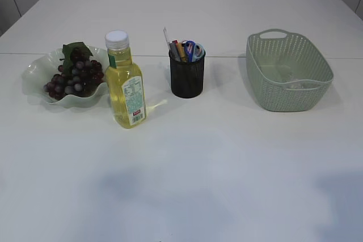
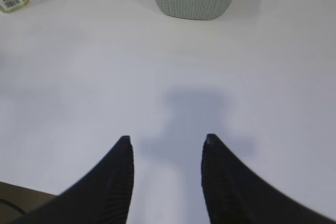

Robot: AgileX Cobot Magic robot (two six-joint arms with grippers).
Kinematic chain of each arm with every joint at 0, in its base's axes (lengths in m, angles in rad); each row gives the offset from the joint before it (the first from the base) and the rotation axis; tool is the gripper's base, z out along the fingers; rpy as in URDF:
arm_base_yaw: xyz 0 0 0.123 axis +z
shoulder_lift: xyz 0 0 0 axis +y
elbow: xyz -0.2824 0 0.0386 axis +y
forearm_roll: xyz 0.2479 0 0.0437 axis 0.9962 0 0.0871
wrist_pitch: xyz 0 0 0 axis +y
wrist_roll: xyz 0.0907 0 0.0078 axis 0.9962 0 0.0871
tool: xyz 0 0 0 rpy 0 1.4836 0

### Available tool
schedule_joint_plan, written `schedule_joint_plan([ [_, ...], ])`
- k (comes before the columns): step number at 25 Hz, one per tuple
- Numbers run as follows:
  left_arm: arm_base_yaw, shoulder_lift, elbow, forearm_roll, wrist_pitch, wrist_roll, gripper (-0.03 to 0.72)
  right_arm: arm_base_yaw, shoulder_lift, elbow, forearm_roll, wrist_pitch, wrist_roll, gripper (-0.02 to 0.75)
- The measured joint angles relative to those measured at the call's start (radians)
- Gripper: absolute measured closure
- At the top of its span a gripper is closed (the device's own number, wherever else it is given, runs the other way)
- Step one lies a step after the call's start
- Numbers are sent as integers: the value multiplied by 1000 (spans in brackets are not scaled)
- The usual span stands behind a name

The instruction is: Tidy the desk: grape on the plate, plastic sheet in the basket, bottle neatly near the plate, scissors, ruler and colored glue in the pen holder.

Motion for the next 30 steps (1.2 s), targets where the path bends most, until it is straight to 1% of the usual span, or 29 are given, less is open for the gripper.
schedule_joint_plan([
  [3,0,-110,0,15,16,-2,355,0,-115,7,0,41,12,390],
  [7,0,-243,0,45,45,-9,350,0,-252,8,0,51,14,390],
  [11,0,-329,0,98,113,-40,332,0,-391,8,0,57,18,390],
  [15,0,-419,0,126,131,-59,326,0,-516,8,5,59,18,391],
  [18,0,-481,0,157,133,-62,324,0,-585,8,28,63,18,390],
  [23,0,-579,8,166,133,-62,323,0,-633,37,60,67,18,390],
  [30,0,-729,139,192,135,-65,323,0,-633,160,68,67,20,390],
])
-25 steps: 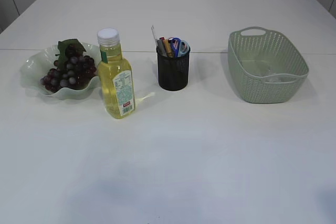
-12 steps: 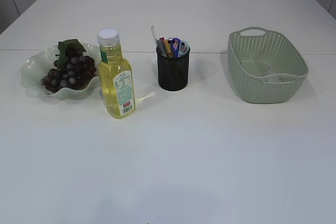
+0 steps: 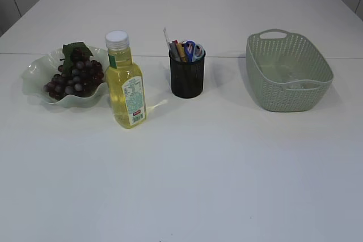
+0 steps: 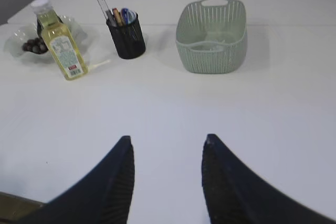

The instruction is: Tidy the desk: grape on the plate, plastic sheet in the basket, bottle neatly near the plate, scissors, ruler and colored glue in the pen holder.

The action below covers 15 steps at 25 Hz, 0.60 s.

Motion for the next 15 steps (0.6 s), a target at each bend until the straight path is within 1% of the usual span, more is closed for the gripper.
schedule_joint_plan([
  [8,0,-173,185,-30,0,-2,323,0,0,213,-23,-11,-33,390],
  [11,0,-192,245,-32,-4,-2,323,0,0,230,-32,-38,-35,390],
  [15,0,-197,269,-32,-52,-2,319,0,0,238,-62,-69,-37,390],
])
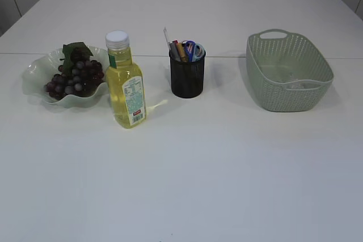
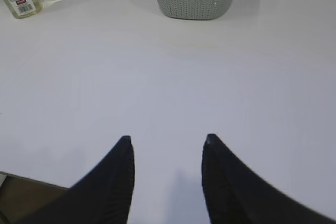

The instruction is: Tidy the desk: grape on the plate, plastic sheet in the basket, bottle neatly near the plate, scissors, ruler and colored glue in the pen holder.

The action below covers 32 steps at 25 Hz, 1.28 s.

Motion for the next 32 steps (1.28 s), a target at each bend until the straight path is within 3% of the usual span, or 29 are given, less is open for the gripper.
schedule_joint_plan([
  [4,0,0,23,0,-74,0,311,0,0,21,-2,-40,-2,390],
  [11,0,0,38,-5,-108,0,204,0,0,28,0,-51,-6,389],
  [19,0,0,38,-6,-108,0,199,-2,0,28,0,-52,-6,389],
  [25,5,0,38,-8,-108,0,201,-141,0,28,2,-53,-7,389],
  [28,39,0,38,-8,-108,0,201,-221,0,28,2,-53,-7,389],
  [32,93,0,39,-8,-108,0,201,-265,0,28,2,-53,-7,389],
])
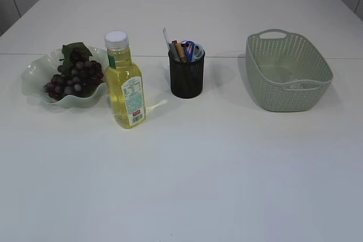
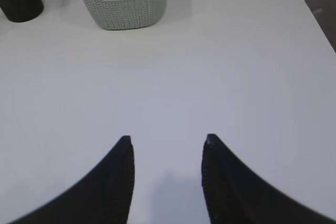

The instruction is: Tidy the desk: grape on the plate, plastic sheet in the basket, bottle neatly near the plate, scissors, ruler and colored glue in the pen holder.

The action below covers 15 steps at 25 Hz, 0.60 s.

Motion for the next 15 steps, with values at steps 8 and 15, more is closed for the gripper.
schedule_joint_plan([
  [8,13,0,0,0,0,0,201,-2,0,0,0,-2,-1,389],
  [15,13,0,0,0,0,0,203,-2,0,0,0,-2,-2,388],
])
